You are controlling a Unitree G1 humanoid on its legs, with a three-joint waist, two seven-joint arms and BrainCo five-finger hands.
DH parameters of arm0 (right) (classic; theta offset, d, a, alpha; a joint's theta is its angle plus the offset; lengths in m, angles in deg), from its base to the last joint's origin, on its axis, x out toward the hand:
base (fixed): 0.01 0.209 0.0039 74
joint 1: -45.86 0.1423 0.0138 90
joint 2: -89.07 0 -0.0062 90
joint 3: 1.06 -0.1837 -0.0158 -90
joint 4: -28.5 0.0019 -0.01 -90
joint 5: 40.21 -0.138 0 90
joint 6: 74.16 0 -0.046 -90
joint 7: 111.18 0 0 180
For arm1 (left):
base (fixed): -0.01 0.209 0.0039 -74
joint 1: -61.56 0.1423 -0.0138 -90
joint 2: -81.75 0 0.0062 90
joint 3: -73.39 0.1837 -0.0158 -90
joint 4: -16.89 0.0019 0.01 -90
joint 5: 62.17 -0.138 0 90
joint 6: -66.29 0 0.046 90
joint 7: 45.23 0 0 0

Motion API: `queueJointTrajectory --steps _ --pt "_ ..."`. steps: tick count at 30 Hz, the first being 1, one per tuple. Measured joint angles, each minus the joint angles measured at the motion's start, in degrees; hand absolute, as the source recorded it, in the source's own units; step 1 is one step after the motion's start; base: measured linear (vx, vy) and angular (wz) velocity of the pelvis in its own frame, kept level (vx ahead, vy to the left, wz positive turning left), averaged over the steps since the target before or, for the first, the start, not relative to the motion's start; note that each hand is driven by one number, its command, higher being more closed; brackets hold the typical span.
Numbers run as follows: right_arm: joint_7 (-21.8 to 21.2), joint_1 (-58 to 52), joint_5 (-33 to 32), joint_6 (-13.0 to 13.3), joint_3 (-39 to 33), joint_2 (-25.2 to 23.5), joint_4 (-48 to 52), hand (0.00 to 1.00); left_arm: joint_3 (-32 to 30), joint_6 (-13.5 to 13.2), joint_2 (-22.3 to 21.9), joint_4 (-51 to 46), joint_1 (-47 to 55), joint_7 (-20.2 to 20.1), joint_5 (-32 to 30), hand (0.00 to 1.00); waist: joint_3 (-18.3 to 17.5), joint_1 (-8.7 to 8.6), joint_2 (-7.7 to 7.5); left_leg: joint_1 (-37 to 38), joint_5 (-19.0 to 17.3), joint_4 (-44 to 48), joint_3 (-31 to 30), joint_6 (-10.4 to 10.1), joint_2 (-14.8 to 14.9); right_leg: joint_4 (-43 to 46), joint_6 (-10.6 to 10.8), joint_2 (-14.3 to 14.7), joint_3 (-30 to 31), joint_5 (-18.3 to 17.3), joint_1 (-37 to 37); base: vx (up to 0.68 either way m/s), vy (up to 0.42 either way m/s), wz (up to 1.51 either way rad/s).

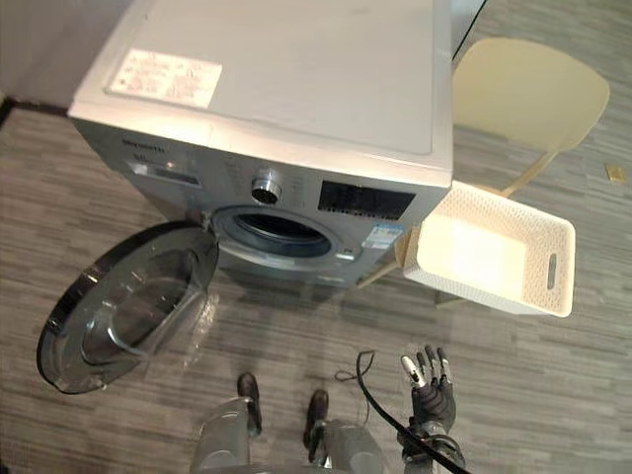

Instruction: Pick up the laundry basket with both hands and put the clothes into the washing machine.

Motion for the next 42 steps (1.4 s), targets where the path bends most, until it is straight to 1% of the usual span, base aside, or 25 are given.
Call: queueJointTrajectory --steps 1,2,3,4,8,10,13,14,17,19,20,21,23,26,28,31,32,33,36,37,38,39,40,41,42 --pt "0.0 -0.1 -0.5 0.1 0.4 0.0 0.0 0.00 0.7 0.0 0.0 0.0 -0.6 0.1 0.0 0.00 0.2 -0.11 0.17 -0.7 0.0 0.2 0.0 0.0 0.0 -0.2 -0.1 0.0 0.0 0.3 -0.5 -0.05 0.060 -0.06" --pt "0.0 -0.2 -1.3 0.1 0.9 -0.1 0.0 0.00 2.4 0.1 0.0 -0.1 -2.1 0.2 -0.8 0.00 0.6 -0.13 -0.55 -1.2 0.0 0.8 0.0 0.0 0.2 -0.5 -0.4 0.1 -0.1 0.8 -0.6 -0.04 0.061 -0.07" --pt "0.0 -0.3 -1.6 0.2 1.8 -0.1 0.0 0.00 4.1 0.2 0.0 -0.2 -3.1 0.3 -1.2 0.00 1.2 -0.19 0.07 -2.0 0.0 1.0 0.0 0.0 0.3 -0.8 -0.3 0.2 -0.1 1.3 -1.3 -0.04 0.071 -0.06" --pt "-0.1 -0.3 -1.7 0.2 2.3 -0.1 0.1 0.00 5.7 0.3 0.0 -0.4 -4.1 0.5 -1.4 0.00 1.4 -0.25 -0.66 -2.2 0.0 1.3 0.0 0.0 0.4 -0.9 0.0 0.3 -0.1 1.6 -1.4 -0.04 0.052 -0.06" --pt "-0.1 -0.4 -2.0 0.2 3.1 -0.1 0.0 0.00 13.6 0.3 -0.5 -6.2 -4.8 1.7 -3.9 0.00 2.6 -0.44 -1.07 -4.0 -0.1 2.2 0.1 0.2 0.8 -1.8 -0.2 0.7 0.1 3.0 -2.6 -0.03 0.035 -0.08" --pt "-0.1 -0.4 -2.1 0.2 3.1 -0.1 0.0 0.00 16.0 -0.2 -2.5 -7.7 -5.4 1.8 -4.3 0.00 3.4 -0.45 -1.11 -4.4 -0.1 2.8 0.1 0.2 0.8 -1.9 -0.3 0.7 0.2 3.0 -2.8 -0.02 0.016 -0.05" --pt "0.0 -0.4 -2.4 0.2 3.1 0.0 -0.2 0.00 19.7 -0.6 -8.1 -6.1 -6.3 1.7 -4.2 0.00 4.0 -0.41 -1.24 -5.0 -0.1 2.9 0.4 0.2 0.9 -2.0 -0.1 0.8 1.3 3.2 -3.5 -0.05 -0.007 -0.18" --pt "0.1 -0.7 -2.4 0.1 3.1 0.1 -0.5 0.00 19.1 -2.1 -12.3 -0.4 -10.7 2.6 -4.8 0.00 5.2 1.08 -0.87 -5.1 -0.1 3.2 1.9 0.2 1.9 -2.0 -0.2 1.5 3.4 4.1 -4.3 -0.12 -0.040 -0.42" --pt "0.2 -0.7 -2.4 -0.1 3.4 0.1 -0.8 0.00 19.0 -2.1 -12.5 2.0 -12.4 2.1 -1.6 0.00 5.3 1.26 -0.98 -5.0 -0.2 3.0 2.4 0.2 2.0 -2.1 -0.2 1.5 4.4 4.2 -4.4 -0.09 -0.025 -0.20" --pt "0.2 -0.6 -2.4 -0.1 4.0 0.1 -1.2 0.00 16.8 -2.8 -14.9 2.3 -12.5 2.3 -1.1 0.00 5.3 1.52 -0.99 -4.3 -0.5 2.9 3.7 0.1 2.3 -2.2 0.4 1.6 5.9 4.7 -4.4 -0.08 -0.007 -0.23" --pt "0.3 -0.5 -2.4 -0.3 4.1 0.1 -1.5 0.00 16.1 -3.2 -15.9 2.3 -12.4 2.4 0.7 0.00 5.3 1.82 -0.99 -3.7 -0.5 2.7 4.5 0.1 2.4 -2.1 0.6 1.5 6.8 4.9 -4.3 -0.07 0.016 -0.46" --pt "0.9 0.0 -2.3 -0.7 4.1 0.2 -2.5 0.00 15.0 -3.4 -18.2 2.3 -11.9 2.6 6.0 0.00 5.2 2.63 -0.95 -2.3 -0.5 1.7 6.0 0.1 2.2 -2.1 0.8 1.2 8.4 5.2 -4.1 -0.07 0.031 -0.44" --pt "1.8 0.5 -2.3 -1.3 4.0 0.9 -3.3 0.00 15.3 -3.5 -22.0 2.4 -10.4 2.4 10.5 0.00 5.3 2.45 -0.35 -1.4 -0.2 0.8 6.7 0.0 1.1 -2.2 0.8 0.3 9.1 5.2 -4.0 -0.08 0.031 -0.22" --pt "2.7 0.6 -2.2 -2.5 4.1 1.7 -3.4 0.00 19.8 -4.7 -29.3 1.8 -8.6 -0.6 17.1 0.00 5.3 2.34 1.64 -0.2 0.0 0.6 7.9 0.0 0.2 -2.3 0.8 -0.7 9.9 5.1 -3.3 -0.07 0.035 -0.04" --pt "2.7 0.9 -1.4 -2.6 4.2 1.8 -3.3 0.00 24.3 -4.8 -31.2 1.8 -8.0 -1.4 17.5 0.00 5.2 2.16 1.68 1.9 -0.1 -0.4 9.5 0.0 -0.2 -2.3 1.1 -1.1 11.4 4.9 -2.7 -0.08 0.029 -0.22" --pt "2.8 1.5 -1.1 -2.7 4.4 2.8 -2.6 0.00 29.5 -5.2 -33.2 2.1 -7.8 -1.5 22.1 0.00 5.1 0.45 1.27 3.3 0.1 -3.0 12.1 -0.4 -1.6 -1.4 1.9 -2.3 13.4 4.6 -4.2 -0.10 0.038 -0.28" --pt "3.0 2.0 -1.1 -2.8 4.6 3.4 -2.6 0.00 32.0 -5.6 -33.6 2.8 -7.3 -1.2 24.7 0.00 5.2 -0.88 0.72 3.9 0.4 -4.5 13.3 -0.7 -2.4 -1.4 2.6 -2.8 14.7 4.9 -4.9 -0.04 0.043 -0.45" --pt "3.3 2.3 -1.1 -2.8 4.6 3.7 -2.6 0.00 33.2 -6.1 -34.3 3.9 -7.2 -0.1 26.9 0.00 5.3 -1.50 0.28 4.6 0.5 -5.4 14.8 -0.9 -2.9 -1.5 3.0 -3.0 16.1 5.3 -5.3 -0.02 0.055 -0.52" --pt "3.9 2.7 -1.1 -3.5 4.7 4.2 -2.2 0.00 41.3 -4.9 -34.2 11.0 -7.4 -0.2 32.3 0.00 4.9 -3.75 -0.79 6.9 0.6 -6.5 18.2 -1.0 -3.5 -1.5 3.3 -3.0 19.3 5.9 -5.3 0.03 0.042 -0.65" --pt "4.0 3.5 -1.1 -3.8 4.8 4.4 -2.1 0.00 46.6 -1.7 -34.6 14.7 -8.1 -0.9 35.3 0.00 4.9 -4.87 -2.45 7.9 0.5 -6.4 20.7 -0.9 -3.4 -1.5 3.6 -2.7 21.7 6.4 -5.6 0.04 0.052 -0.87" --pt "4.0 4.2 -1.1 -4.0 5.0 4.4 -2.1 0.00 48.5 -0.5 -35.1 15.8 -8.4 -1.2 37.0 0.00 4.7 -5.55 -3.49 8.2 0.3 -6.5 22.1 -0.7 -3.4 -1.5 3.7 -2.6 23.0 6.6 -6.2 0.07 0.103 -1.32" --pt "4.2 5.9 -1.1 -4.0 5.3 4.3 -2.1 0.00 49.0 0.9 -36.5 16.0 -9.9 -1.2 40.4 0.00 4.4 -7.83 -6.30 8.2 -0.2 -6.7 25.4 0.2 -3.5 -1.6 4.3 -2.3 26.2 7.5 -7.3 0.05 0.077 -1.06" --pt "4.2 6.3 -1.1 -4.0 5.3 4.1 -2.2 0.00 48.8 0.9 -37.2 16.0 -11.1 -1.2 41.3 0.00 4.5 -8.74 -7.25 8.1 0.1 -6.3 26.2 0.9 -3.5 -1.8 4.4 -2.3 27.3 7.7 -7.7 0.11 0.103 -1.08" --pt "4.2 6.2 -1.1 -3.8 5.2 3.9 -2.1 0.00 47.9 0.9 -37.6 15.2 -14.0 -1.3 44.6 0.00 4.4 -10.15 -8.02 7.6 -0.2 -5.3 26.9 2.6 -3.2 -2.1 4.6 -2.1 28.7 8.2 -8.4 0.12 0.058 -0.76" --pt "4.2 5.5 -1.2 -3.8 4.7 3.5 -2.3 0.00 45.0 0.6 -37.5 13.3 -16.6 -1.2 47.1 0.00 4.5 -10.22 -7.99 7.5 -0.6 -4.1 26.6 3.2 -2.8 -2.2 4.6 -2.1 29.4 8.5 -8.6 0.15 0.060 -0.69"
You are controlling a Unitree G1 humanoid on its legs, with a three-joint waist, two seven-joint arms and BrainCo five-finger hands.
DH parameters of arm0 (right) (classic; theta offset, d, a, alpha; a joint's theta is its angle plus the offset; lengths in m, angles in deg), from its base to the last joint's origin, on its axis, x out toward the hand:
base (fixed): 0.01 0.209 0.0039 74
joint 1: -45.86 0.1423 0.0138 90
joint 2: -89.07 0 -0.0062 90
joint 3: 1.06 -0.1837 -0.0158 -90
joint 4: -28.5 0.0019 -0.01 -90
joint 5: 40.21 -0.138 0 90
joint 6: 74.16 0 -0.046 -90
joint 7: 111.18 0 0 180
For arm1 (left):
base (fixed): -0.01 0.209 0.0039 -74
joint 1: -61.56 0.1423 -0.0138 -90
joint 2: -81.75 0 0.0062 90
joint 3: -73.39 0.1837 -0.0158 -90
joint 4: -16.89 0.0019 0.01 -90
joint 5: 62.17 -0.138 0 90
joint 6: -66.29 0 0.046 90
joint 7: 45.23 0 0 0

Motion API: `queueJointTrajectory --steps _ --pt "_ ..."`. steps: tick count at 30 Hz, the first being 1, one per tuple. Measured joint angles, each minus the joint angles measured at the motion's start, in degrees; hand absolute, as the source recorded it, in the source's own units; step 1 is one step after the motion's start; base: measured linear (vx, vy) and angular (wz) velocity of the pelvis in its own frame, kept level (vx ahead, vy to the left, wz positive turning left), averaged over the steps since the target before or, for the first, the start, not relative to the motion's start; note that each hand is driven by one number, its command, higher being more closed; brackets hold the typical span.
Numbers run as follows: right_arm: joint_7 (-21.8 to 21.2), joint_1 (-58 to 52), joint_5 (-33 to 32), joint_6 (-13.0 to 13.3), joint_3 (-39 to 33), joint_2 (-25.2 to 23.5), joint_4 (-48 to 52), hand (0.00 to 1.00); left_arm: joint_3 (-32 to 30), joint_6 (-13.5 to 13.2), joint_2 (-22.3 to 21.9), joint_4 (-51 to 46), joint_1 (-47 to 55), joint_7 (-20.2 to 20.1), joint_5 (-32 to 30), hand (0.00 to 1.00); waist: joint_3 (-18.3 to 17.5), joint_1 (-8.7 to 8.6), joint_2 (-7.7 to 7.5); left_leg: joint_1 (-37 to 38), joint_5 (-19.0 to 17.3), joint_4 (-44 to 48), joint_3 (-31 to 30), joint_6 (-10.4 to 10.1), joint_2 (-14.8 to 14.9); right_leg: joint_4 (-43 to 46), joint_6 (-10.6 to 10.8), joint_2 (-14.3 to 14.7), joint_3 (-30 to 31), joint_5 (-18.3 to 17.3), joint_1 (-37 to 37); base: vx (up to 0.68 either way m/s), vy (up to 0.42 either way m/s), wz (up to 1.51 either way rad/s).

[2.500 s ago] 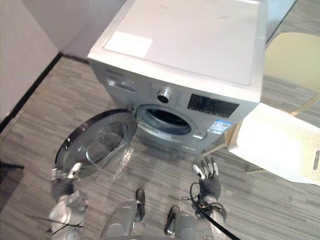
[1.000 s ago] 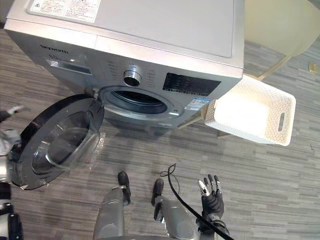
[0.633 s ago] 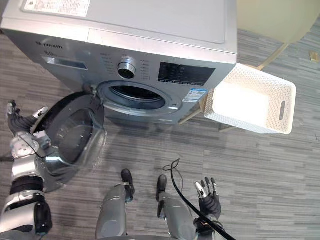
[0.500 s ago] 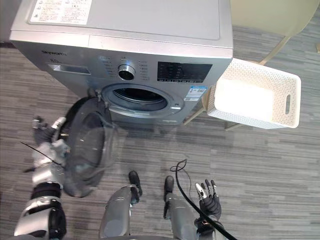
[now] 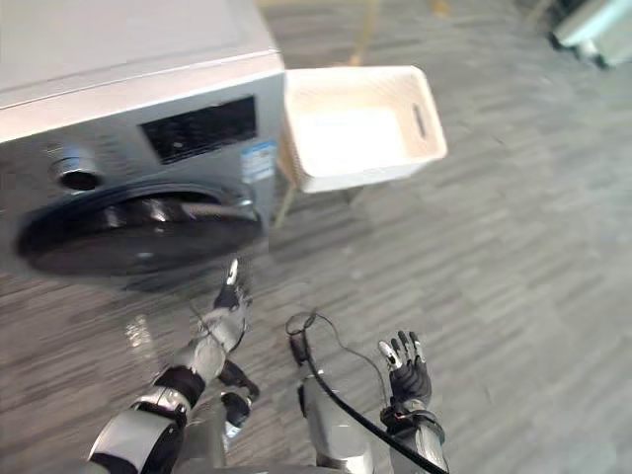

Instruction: Pick up the laundry basket with both hands and put the clothes into the washing machine.

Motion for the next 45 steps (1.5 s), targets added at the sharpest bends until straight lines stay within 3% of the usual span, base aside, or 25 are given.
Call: queueJointTrajectory --steps 3,4,6,10,11,14,19,21,24,27,28,32,37,39,40,41,42,43,44,45 --pt "-0.3 -1.8 -0.1 0.0 0.0 -0.7 0.0 0.00 -6.4 -3.9 2.6 -6.7 -2.7 0.3 7.6 0.00 0.5 0.02 0.78 -0.1 -0.1 1.8 -2.2 -0.1 0.7 0.0 0.0 0.2 0.7 0.5 0.3 0.13 -0.022 -0.33" --pt "-0.5 -3.1 -0.1 0.0 0.0 -0.7 0.1 0.00 -6.8 -2.5 4.5 -7.8 -2.8 1.6 10.6 0.00 0.6 0.15 1.95 -0.3 -0.5 2.3 -3.5 -0.8 1.2 0.1 0.0 0.6 0.4 0.6 0.5 0.11 -0.053 0.01" --pt "-0.5 -4.0 -0.1 0.0 0.4 -0.8 0.1 0.00 -8.5 -4.1 3.6 -9.0 -0.5 1.6 11.4 0.00 0.7 0.26 2.46 -0.7 -0.8 2.9 -4.8 -1.3 1.8 0.4 0.0 1.0 -1.1 0.6 0.5 0.08 -0.057 0.16" --pt "-0.7 -5.1 0.1 0.0 1.0 -0.5 2.6 0.00 -16.5 -4.8 4.7 -10.7 4.0 1.6 12.8 0.00 1.6 0.75 3.96 -1.7 -0.8 2.8 -9.2 -1.3 2.3 0.8 -0.1 1.1 -6.8 0.5 1.6 -0.01 -0.082 0.62" --pt "-0.8 -5.4 0.1 0.1 0.9 -0.2 3.5 0.00 -18.3 -5.7 5.8 -12.6 6.6 1.5 12.7 0.00 2.4 1.96 5.44 -1.5 -0.8 2.8 -11.0 -1.3 2.3 1.2 -0.3 1.0 -9.2 0.3 2.5 -0.04 -0.027 0.59" --pt "-2.0 -5.9 0.5 0.0 1.0 1.2 3.7 0.00 -20.1 -6.5 8.2 -15.1 12.2 1.4 11.5 0.00 3.0 5.34 7.51 -1.8 -0.8 2.9 -14.0 -1.3 0.9 3.5 -2.5 -0.5 -13.5 -2.9 3.1 -0.08 -0.026 0.66" --pt "-2.4 -5.8 1.0 -0.1 0.8 2.4 3.4 0.00 -22.2 -5.9 6.4 -15.3 24.1 0.3 4.3 0.00 2.5 7.20 10.16 -2.1 -1.0 3.4 -17.2 -1.7 0.2 4.5 -3.0 -1.5 -17.3 -5.0 4.7 -0.02 -0.022 0.45" --pt "-2.8 -5.6 1.4 -0.1 0.6 2.4 3.3 0.00 -23.2 -4.8 2.0 -10.2 28.2 -1.0 -1.5 0.00 2.2 8.37 10.63 -1.7 -1.1 3.9 -17.7 -1.6 0.2 5.3 -2.9 -1.7 -18.0 -6.0 5.3 0.03 -0.018 0.20" --pt "-2.9 -3.5 2.7 -0.2 0.2 2.1 1.5 0.00 -23.2 -2.2 -4.5 -2.2 32.0 -2.7 -11.3 0.00 1.4 8.48 10.89 -0.6 -1.3 3.9 -18.8 -1.5 -0.3 6.2 -2.8 -2.1 -18.9 -7.2 6.6 0.04 -0.008 0.18" --pt "-3.0 -2.2 4.9 -0.5 -1.1 1.1 -0.2 0.00 -24.3 -1.0 -7.0 1.6 33.8 -4.1 -20.6 0.00 0.0 8.81 11.46 1.4 -1.2 3.6 -19.6 -1.4 -0.7 6.6 -2.8 -2.4 -19.8 -8.2 8.8 0.07 -0.013 0.20" --pt "-3.0 -1.8 6.2 -0.8 -1.5 0.9 -1.4 0.00 -24.3 -0.9 -7.7 3.9 35.0 -5.1 -24.9 0.00 -1.5 9.39 11.86 3.5 -1.2 2.6 -19.9 -1.4 -1.2 6.6 -2.6 -2.8 -20.2 -9.0 10.6 0.08 -0.026 0.23" --pt "-3.0 -1.0 9.6 -0.9 -2.2 0.5 -5.3 0.00 -26.0 -0.8 -9.9 4.7 37.9 -6.3 -30.5 0.00 -6.6 9.83 13.83 7.1 -0.5 -0.6 -22.3 -1.9 -3.1 6.7 -2.1 -4.3 -23.1 -10.7 14.1 0.08 -0.021 0.33" --pt "-3.5 2.0 14.6 -1.4 2.6 1.6 -10.7 0.00 -25.9 -0.9 -10.2 4.3 39.5 -6.3 -30.6 0.00 -8.9 10.43 12.97 9.5 2.0 -4.2 -27.8 -2.1 -6.1 8.6 -1.8 -6.6 -28.8 -13.5 17.5 0.01 -0.032 0.71" --pt "-4.5 5.0 15.7 -1.5 6.6 3.1 -11.4 0.00 -25.0 -1.0 -10.8 -0.3 39.9 -5.7 -26.6 0.00 -9.1 10.53 13.23 5.7 5.0 -4.0 -35.3 -2.3 -9.0 12.4 -1.9 -9.3 -36.6 -15.6 16.2 -0.07 -0.058 1.65" --pt "-4.5 6.1 15.8 -1.5 7.1 3.3 -11.5 0.00 -24.2 -1.2 -10.9 -2.1 40.0 -5.3 -25.1 0.00 -9.2 10.55 13.25 4.2 6.7 -4.5 -37.3 -3.4 -9.9 13.3 -2.0 -10.0 -39.3 -15.9 15.6 -0.11 -0.061 2.44" --pt "-4.5 8.8 15.9 -1.5 7.4 3.2 -12.3 0.00 -22.6 -1.6 -10.8 -5.4 40.0 -4.6 -22.9 0.00 -8.7 10.26 11.17 2.5 11.0 -8.0 -38.4 -6.5 -11.8 12.8 -2.6 -13.4 -45.4 -15.8 14.8 -0.06 -0.012 2.15" --pt "-4.5 10.2 16.1 -1.4 7.1 3.2 -13.0 0.00 -22.1 -2.1 -10.7 -6.4 39.7 -4.6 -21.9 0.00 -8.7 10.19 11.50 1.5 10.2 -5.7 -33.9 -5.5 -11.2 12.6 -2.6 -14.3 -48.1 -15.7 15.1 -0.05 -0.038 2.67" --pt "-4.3 13.0 16.3 -1.4 6.3 3.3 -14.3 0.00 -21.3 -2.5 -10.6 -6.7 39.7 -4.1 -20.5 0.00 -8.3 10.39 11.62 0.5 7.5 -0.2 -24.2 -1.7 -7.8 13.4 -2.6 -15.4 -53.4 -15.7 16.0 0.00 -0.012 2.46" --pt "-4.0 14.6 16.4 -1.3 5.5 3.4 -15.1 0.00 -20.3 -2.5 -10.7 -6.7 40.2 -3.5 -19.7 0.00 -8.1 10.97 11.96 2.3 6.3 1.2 -17.2 -0.1 -4.7 14.9 -3.0 -16.2 -58.1 -15.9 17.5 0.00 -0.013 2.42" --pt "-3.9 15.4 16.5 -1.3 4.8 3.4 -15.7 0.00 -19.8 -2.6 -10.6 -6.7 40.5 -3.5 -19.6 0.00 -8.0 11.10 12.52 2.9 6.2 0.8 -15.2 0.2 -4.1 15.5 -3.0 -16.5 -60.2 -16.0 18.6 -0.01 0.090 2.18"
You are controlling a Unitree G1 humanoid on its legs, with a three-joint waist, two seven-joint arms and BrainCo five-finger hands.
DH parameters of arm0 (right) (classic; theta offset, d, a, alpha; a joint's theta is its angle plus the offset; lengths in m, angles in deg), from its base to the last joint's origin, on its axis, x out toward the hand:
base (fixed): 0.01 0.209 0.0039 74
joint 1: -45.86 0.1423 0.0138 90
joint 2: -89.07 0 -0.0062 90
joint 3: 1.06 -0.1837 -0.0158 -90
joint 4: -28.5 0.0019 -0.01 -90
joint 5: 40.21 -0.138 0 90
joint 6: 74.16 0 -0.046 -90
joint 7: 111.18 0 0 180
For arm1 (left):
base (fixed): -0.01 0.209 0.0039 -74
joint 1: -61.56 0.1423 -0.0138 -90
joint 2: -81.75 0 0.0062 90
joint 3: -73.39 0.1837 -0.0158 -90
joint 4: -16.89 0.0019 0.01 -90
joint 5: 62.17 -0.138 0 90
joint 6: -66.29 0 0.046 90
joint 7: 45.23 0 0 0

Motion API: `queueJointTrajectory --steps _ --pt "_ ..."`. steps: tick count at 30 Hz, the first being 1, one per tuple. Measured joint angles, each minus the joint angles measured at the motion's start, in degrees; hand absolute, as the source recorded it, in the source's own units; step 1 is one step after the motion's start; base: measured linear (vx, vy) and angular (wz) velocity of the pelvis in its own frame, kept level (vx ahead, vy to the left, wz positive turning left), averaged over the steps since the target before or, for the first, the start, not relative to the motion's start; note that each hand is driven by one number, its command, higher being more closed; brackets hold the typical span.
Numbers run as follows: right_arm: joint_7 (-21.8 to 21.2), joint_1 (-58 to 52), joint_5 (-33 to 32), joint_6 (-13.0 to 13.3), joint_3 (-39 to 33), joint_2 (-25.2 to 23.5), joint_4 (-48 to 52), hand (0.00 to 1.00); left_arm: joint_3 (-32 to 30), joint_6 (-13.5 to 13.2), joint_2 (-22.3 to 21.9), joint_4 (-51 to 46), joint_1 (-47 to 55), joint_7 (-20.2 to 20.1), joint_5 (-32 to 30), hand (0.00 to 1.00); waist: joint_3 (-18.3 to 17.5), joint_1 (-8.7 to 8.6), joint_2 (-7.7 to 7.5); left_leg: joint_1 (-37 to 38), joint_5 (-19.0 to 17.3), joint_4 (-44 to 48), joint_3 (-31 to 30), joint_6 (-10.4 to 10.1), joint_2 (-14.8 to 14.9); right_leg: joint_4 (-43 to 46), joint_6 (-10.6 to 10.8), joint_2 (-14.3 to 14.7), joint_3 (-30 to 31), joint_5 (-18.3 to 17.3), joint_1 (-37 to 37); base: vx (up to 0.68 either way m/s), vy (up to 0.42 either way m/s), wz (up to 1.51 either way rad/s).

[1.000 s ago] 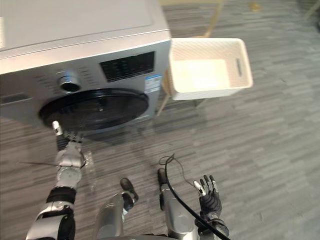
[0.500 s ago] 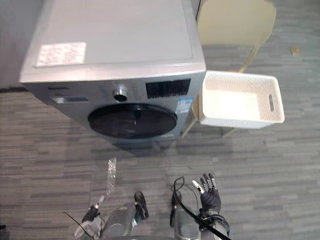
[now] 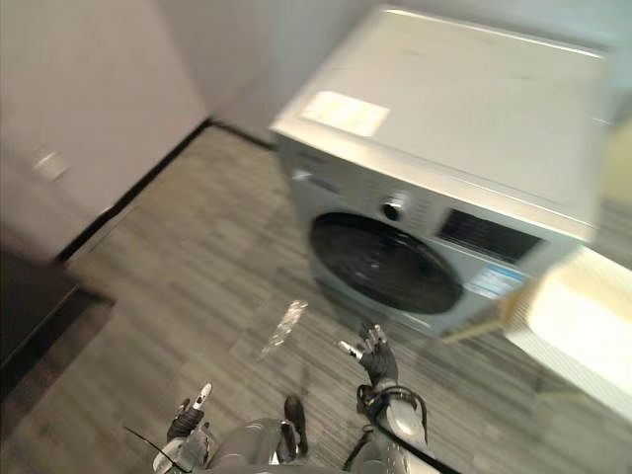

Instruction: Pick up the laundry basket with both hands and put the clothes into the washing machine.

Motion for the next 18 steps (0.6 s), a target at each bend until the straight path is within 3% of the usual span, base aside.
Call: queueJointTrajectory --steps 2,4,6,7,8,9,10,11,12,13,14,15,16,17,18 --pt "0.7 1.5 0.3 -0.1 -3.1 0.0 -1.1 0.00 1.5 -0.3 0.2 -0.1 0.6 0.0 0.3 0.00 0.1 0.05 1.12 0.2 1.9 -3.1 4.7 2.8 -2.0 0.6 0.0 -1.1 -7.1 -0.1 4.1 -0.05 0.175 2.62" --pt "1.1 2.4 0.5 0.0 -4.2 -0.1 -1.2 0.00 1.6 -0.5 0.4 0.5 1.6 0.2 0.3 0.00 0.0 0.11 1.27 0.8 -1.6 -8.5 4.8 2.0 -4.1 0.0 0.8 -0.8 -11.0 -1.5 6.1 -0.06 0.210 2.13" --pt "1.2 3.6 0.8 -0.5 -4.2 -0.7 -3.3 0.00 1.1 0.7 2.1 5.2 1.3 0.9 0.1 0.00 0.4 0.18 -0.11 1.7 -3.8 -9.2 6.8 0.5 -6.4 -0.6 1.0 -2.7 -11.5 -2.8 7.2 0.01 0.156 1.10" --pt "1.2 4.0 0.8 -1.0 -4.0 -0.9 -4.0 0.00 0.5 0.7 2.3 5.2 1.5 1.3 0.5 0.00 0.8 0.25 -0.32 1.6 -4.6 -5.6 7.9 1.7 -5.9 1.4 1.9 -4.5 -11.1 -3.3 7.9 0.10 0.148 0.55" --pt "1.3 3.9 0.8 -1.7 -3.0 -0.7 -5.1 0.00 0.5 0.6 2.5 5.7 2.4 1.4 -0.2 0.00 1.0 0.42 -0.17 3.4 -5.3 -5.3 7.9 4.9 -7.2 7.9 3.1 -7.7 -9.1 -3.9 8.2 0.11 0.298 0.48" --pt "1.3 2.8 0.7 -2.2 -1.9 -0.8 -4.7 0.00 1.2 0.5 2.7 5.6 2.8 2.4 -0.4 0.00 1.1 0.15 -0.61 6.4 -5.3 -7.6 6.8 5.0 -9.8 14.3 2.3 -11.7 -6.8 -2.9 8.2 0.10 0.298 0.38" --pt "1.3 2.1 0.5 -2.2 -1.2 -0.8 -4.5 0.00 1.5 0.5 2.8 5.6 3.0 2.5 -0.4 0.00 1.1 -0.14 -0.61 7.7 -5.1 -8.4 5.7 5.3 -10.9 17.9 0.3 -13.5 -5.9 -1.9 7.9 0.10 0.301 0.79" --pt "1.3 0.7 0.2 -2.2 -0.3 -1.0 -4.4 0.00 2.1 0.3 2.9 5.5 2.9 2.5 -0.4 0.00 1.1 -1.78 -0.63 9.5 -4.6 -9.8 2.4 6.2 -12.4 25.5 -7.7 -14.8 -1.3 -1.5 5.9 0.10 0.156 1.19" --pt "1.4 -0.3 0.0 -2.2 -0.3 -1.8 -4.2 0.00 3.3 0.3 3.1 5.5 2.5 2.4 -0.9 0.00 1.2 -3.24 -0.62 9.9 -4.3 -10.2 -0.7 5.9 -12.5 29.5 -5.7 -9.9 11.2 -2.1 0.0 0.08 0.117 1.38" --pt "1.5 -1.3 -0.5 -2.2 -0.3 -2.2 -3.8 0.00 3.9 0.5 3.6 5.5 2.3 2.2 -2.6 0.00 1.2 -3.75 -0.49 10.1 -3.8 -10.5 -2.4 5.1 -12.3 30.3 -3.6 -5.9 17.8 -2.9 -2.8 0.07 0.070 1.43" --pt "1.8 -3.2 -1.0 -2.2 0.1 -2.6 -2.3 0.00 4.7 0.8 3.9 5.4 2.1 2.3 -5.6 0.00 1.3 -4.73 -0.25 10.8 -3.3 -11.8 -5.0 0.6 -12.0 29.8 -2.0 0.4 25.1 -3.6 -6.2 0.13 0.016 1.61" --pt "2.1 -5.6 -1.5 -2.0 1.2 -4.2 -0.5 0.00 5.1 0.8 6.2 4.0 1.7 2.2 -11.4 0.00 2.0 -4.77 -4.94 8.3 -6.2 -4.6 -9.3 -6.3 -12.6 25.6 0.6 3.5 34.3 -3.3 -10.3 0.18 -0.027 1.49" --pt "2.2 -6.1 -1.8 -2.0 1.8 -4.2 0.8 0.00 4.9 0.4 7.4 2.6 1.7 2.2 -12.9 0.00 2.1 -4.74 -5.92 6.6 -7.9 1.1 -10.1 3.1 -12.2 25.3 2.8 2.6 36.2 -3.1 -11.6 0.23 -0.066 1.43" --pt "1.5 -8.3 -2.5 -1.7 3.3 -2.9 6.5 0.00 4.6 0.3 7.9 -0.5 1.7 2.9 -16.0 0.00 3.5 -4.08 -5.08 6.7 -11.6 4.9 -15.4 1.3 -6.6 22.1 7.8 4.7 41.0 -3.9 -14.5 0.18 -0.058 0.91" --pt "1.1 -8.1 -2.7 -1.7 4.0 -3.5 7.9 0.00 3.9 0.7 7.7 -0.1 1.8 3.1 -16.1 0.00 4.3 -3.73 -6.48 7.3 -10.5 5.4 -16.0 1.5 -7.8 14.5 7.3 6.3 47.2 -3.6 -13.9 0.12 -0.062 0.96"
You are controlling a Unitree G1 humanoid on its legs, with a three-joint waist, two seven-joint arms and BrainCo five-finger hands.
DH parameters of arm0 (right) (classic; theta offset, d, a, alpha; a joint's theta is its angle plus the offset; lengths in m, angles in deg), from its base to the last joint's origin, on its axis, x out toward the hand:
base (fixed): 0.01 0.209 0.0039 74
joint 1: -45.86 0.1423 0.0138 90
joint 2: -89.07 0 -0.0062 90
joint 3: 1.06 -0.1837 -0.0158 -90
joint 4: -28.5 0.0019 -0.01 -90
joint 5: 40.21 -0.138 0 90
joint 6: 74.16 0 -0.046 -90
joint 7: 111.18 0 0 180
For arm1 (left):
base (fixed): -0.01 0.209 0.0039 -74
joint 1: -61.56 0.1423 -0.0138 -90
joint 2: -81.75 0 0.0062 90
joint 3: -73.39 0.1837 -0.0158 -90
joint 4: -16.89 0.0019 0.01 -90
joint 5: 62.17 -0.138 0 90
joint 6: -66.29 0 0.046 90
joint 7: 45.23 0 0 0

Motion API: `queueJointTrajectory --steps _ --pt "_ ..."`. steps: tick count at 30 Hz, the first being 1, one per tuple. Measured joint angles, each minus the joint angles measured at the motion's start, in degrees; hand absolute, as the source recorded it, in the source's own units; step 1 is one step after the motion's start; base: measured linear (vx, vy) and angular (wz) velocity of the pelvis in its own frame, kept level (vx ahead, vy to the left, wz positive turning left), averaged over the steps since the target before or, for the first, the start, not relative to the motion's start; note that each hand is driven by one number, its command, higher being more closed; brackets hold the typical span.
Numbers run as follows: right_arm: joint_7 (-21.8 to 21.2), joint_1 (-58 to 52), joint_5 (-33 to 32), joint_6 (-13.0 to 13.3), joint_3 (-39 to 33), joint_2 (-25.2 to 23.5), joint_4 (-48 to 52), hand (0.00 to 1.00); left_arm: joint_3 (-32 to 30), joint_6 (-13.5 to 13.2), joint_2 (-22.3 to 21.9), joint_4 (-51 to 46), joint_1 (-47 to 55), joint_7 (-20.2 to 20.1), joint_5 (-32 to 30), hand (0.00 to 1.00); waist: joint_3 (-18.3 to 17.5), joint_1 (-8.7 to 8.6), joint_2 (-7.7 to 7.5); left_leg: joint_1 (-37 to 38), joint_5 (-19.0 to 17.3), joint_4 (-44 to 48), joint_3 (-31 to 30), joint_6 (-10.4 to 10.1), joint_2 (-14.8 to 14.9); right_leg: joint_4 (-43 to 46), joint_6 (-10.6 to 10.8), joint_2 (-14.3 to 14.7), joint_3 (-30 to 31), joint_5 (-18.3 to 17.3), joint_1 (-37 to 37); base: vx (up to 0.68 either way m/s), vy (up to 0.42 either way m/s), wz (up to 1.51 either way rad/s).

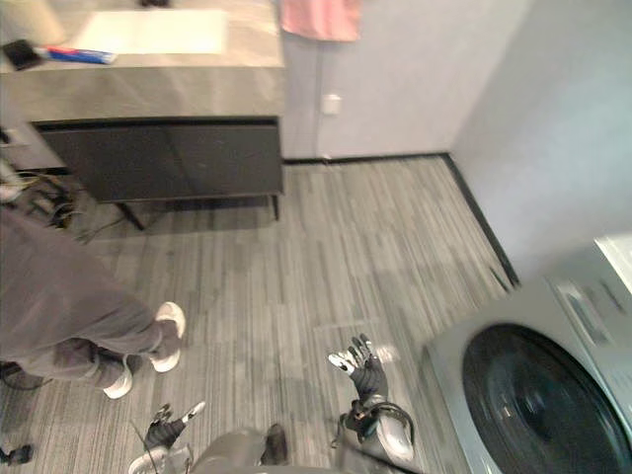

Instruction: Pick up the laundry basket with both hands and put the clothes into the washing machine.

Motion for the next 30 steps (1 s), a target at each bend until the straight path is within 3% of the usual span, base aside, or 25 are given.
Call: queueJointTrajectory --steps 1,3,4,5,7,9,11,15,21,24,30 --pt "-0.1 -1.0 -0.1 0.4 0.6 -0.6 1.6 0.00 0.2 0.0 -0.7 -0.1 0.1 0.0 0.0 0.00 -0.5 -0.46 0.35 0.0 -0.3 -0.4 -0.7 0.4 0.2 -3.5 -1.3 1.3 1.3 1.0 0.3 0.05 -0.064 0.85" --pt "-0.2 -3.1 -0.6 1.5 2.5 -0.3 3.8 0.00 0.0 -0.6 -2.2 -1.1 0.8 0.5 -1.3 0.00 -2.0 -0.49 0.60 0.7 -0.8 -2.0 -2.8 -0.1 -0.5 -11.6 -3.4 2.7 -0.9 8.1 1.6 0.11 -0.115 0.74" --pt "-0.2 -3.2 -0.6 1.5 2.5 -0.3 3.7 0.00 0.1 -0.4 -2.5 -1.0 0.9 0.5 -1.4 0.00 -2.3 -0.55 1.26 0.7 -1.0 -2.0 -3.5 -0.3 -0.4 -12.8 -3.3 3.1 -0.6 9.9 2.2 0.17 -0.088 0.27" --pt "0.1 -3.3 -0.9 1.3 2.5 -0.4 3.3 0.00 0.2 -0.2 -4.0 -1.0 1.3 0.5 -1.7 0.00 -3.2 -0.24 3.16 0.3 -1.2 -2.0 -3.8 -0.7 0.7 -15.9 -3.4 3.9 -1.6 11.8 3.3 0.12 -0.028 0.04" --pt "0.0 -3.0 -3.0 1.3 2.1 -0.4 3.3 0.00 0.0 -0.1 -5.5 -0.6 1.9 0.3 -2.4 0.00 -4.4 0.01 5.48 -0.4 -0.7 -2.7 -3.8 -1.0 1.8 -20.0 -3.9 5.0 -2.0 13.8 4.1 0.14 -0.016 -0.11" --pt "0.0 -2.9 -3.3 1.3 1.6 -0.4 2.8 0.00 -0.1 0.0 -6.3 1.2 1.7 0.1 -3.3 0.00 -5.2 -0.40 6.70 -0.1 0.2 -5.1 -3.6 -2.4 2.2 -22.7 -4.1 5.2 -2.1 14.8 4.5 0.15 -0.048 -0.03" --pt "0.0 -1.8 -2.3 1.4 -0.7 -0.4 -1.9 0.00 -1.2 0.1 -6.1 4.5 0.5 -0.5 -3.8 0.00 -6.4 -0.54 6.62 1.6 1.1 -7.7 -3.2 -3.8 2.8 -24.7 -4.5 6.0 -2.0 15.2 5.6 0.14 -0.072 -0.09" --pt "2.7 5.1 4.3 0.3 -12.3 -0.3 -23.0 0.00 -3.0 0.9 -4.9 10.3 -2.2 -0.9 -3.8 0.00 -7.8 -0.53 5.79 4.5 2.4 -11.5 -3.0 -5.7 4.1 -27.7 -5.6 7.5 -2.0 16.2 7.5 0.12 -0.087 -0.09" --pt "5.6 11.8 8.9 -1.3 -30.9 3.6 -50.0 0.00 -6.6 1.3 -5.0 14.2 -3.9 -2.1 -3.6 0.00 -8.2 -0.46 6.06 7.0 5.2 -15.4 -3.5 -5.9 4.4 -30.9 -6.1 8.0 -2.8 17.6 9.9 0.02 -0.033 0.04" --pt "6.2 11.0 11.2 -3.2 -34.7 3.8 -52.7 0.00 -7.7 2.0 -5.1 15.4 -4.9 -2.7 -3.2 0.00 -8.3 -0.51 6.17 7.7 6.4 -16.7 -4.5 -5.2 4.6 -32.0 -6.7 8.2 -3.8 18.6 10.9 -0.06 -0.023 0.17" --pt "4.8 10.5 13.7 -3.2 -36.1 3.1 -52.5 0.00 -7.8 2.0 -5.0 15.6 -4.9 -3.3 -2.0 0.00 -8.2 -0.20 5.88 8.0 8.0 -19.4 -5.0 -4.8 4.4 -34.4 -7.0 8.1 -5.0 20.1 11.9 -0.14 -0.030 0.05"
